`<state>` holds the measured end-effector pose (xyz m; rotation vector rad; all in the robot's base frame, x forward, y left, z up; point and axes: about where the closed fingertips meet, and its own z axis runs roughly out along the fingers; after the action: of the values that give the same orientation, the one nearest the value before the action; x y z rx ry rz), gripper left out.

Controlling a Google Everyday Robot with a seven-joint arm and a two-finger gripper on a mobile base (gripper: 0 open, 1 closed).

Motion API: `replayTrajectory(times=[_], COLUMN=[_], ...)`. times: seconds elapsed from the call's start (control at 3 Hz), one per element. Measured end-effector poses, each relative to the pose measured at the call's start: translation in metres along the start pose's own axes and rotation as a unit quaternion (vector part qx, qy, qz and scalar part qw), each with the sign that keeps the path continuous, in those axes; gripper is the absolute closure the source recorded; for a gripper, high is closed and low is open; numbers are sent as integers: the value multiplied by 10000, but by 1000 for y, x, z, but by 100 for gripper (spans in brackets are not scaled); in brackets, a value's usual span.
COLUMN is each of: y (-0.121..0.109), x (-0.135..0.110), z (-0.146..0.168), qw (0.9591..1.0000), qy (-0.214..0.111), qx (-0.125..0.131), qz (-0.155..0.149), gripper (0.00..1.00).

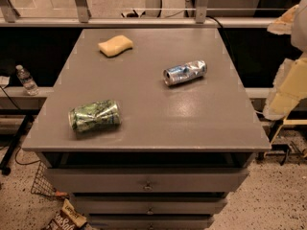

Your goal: Place green can upright

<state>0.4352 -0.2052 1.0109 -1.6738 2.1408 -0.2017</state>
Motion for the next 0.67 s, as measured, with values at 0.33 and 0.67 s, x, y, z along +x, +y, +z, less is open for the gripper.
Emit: replayTrajectory(times=[0.33,0.67], y=[0,-12], x=[0,-25], z=[0,20], qw=[10000,9987], qy=[0,-204], qx=[1,-276], qz=[0,-387], gripper=[0,0])
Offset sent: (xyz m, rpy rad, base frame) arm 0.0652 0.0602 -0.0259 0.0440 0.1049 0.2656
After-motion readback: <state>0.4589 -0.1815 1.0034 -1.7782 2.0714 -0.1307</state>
